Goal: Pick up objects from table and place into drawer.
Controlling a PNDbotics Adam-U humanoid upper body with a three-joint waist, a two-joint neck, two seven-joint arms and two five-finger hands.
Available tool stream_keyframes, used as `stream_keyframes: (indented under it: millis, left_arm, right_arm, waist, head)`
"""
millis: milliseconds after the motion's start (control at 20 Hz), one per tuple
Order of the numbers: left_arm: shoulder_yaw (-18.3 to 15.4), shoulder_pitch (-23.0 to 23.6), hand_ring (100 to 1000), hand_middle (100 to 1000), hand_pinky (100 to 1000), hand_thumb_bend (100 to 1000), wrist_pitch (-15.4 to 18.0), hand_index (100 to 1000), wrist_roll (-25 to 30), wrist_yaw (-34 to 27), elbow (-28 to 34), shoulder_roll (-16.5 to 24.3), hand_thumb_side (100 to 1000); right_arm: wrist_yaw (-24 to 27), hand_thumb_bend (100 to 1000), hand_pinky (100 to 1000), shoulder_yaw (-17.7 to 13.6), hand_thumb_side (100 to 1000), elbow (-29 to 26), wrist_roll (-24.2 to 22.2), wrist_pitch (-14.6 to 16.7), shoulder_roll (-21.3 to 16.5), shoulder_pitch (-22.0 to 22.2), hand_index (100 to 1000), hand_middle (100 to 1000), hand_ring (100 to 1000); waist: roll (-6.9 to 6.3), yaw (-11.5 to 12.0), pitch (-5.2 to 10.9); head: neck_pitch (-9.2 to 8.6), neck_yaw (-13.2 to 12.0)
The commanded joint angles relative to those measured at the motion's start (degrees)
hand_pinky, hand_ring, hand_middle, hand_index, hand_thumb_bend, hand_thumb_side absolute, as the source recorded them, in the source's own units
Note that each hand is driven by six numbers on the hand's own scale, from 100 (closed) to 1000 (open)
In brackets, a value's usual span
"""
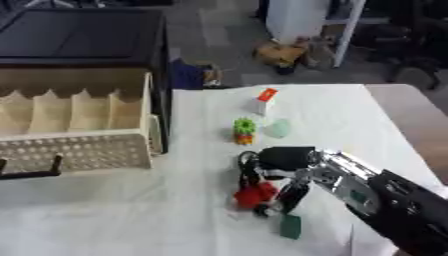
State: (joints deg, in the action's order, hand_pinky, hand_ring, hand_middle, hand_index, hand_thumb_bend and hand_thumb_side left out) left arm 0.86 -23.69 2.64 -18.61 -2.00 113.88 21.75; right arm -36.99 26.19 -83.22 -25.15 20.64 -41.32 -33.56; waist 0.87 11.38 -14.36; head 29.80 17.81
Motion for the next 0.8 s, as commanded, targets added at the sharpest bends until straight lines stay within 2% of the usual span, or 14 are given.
stream_keyframes:
  millis: [50, 300, 650, 800]
  left_arm:
    - [-0.67, -0.34, 475, 573, 530, 100, 0.00, 823, -0.12, -0.30, 0.71, 0.52, 1000]
    - [-0.70, -0.25, 475, 573, 529, 100, -0.03, 817, -0.18, -0.46, 0.71, 0.46, 1000]
    - [-0.74, -0.19, 475, 573, 528, 100, -0.10, 813, -0.13, -0.49, 0.71, 0.32, 1000]
    - [-0.80, -0.10, 473, 573, 527, 100, -0.16, 813, -0.16, -0.45, 0.71, 0.25, 1000]
  right_arm:
    - [-0.79, 300, 531, -0.06, 199, 0.46, 0.32, -0.18, -0.53, -0.57, 709, 501, 578]
    - [0.55, 237, 476, -0.31, 251, 0.71, 1.91, -1.45, -0.40, -0.70, 673, 466, 542]
    - [2.25, 102, 470, -0.34, 301, 0.00, 3.32, -2.65, -0.88, -0.94, 672, 472, 546]
    - [2.53, 100, 470, -0.44, 327, -0.59, 3.55, -2.82, -1.19, -1.04, 670, 476, 548]
  waist:
    - [-0.09, 0.15, 0.79]
    - [-0.07, 0.12, 0.87]
    - [-0.04, 0.02, 0.92]
    - [-0.05, -0.03, 0.95]
  head:
    - [-0.65, 0.26]
    - [-0.61, 0.31]
    - [-0.58, 0.29]
    - [-0.47, 0.23]
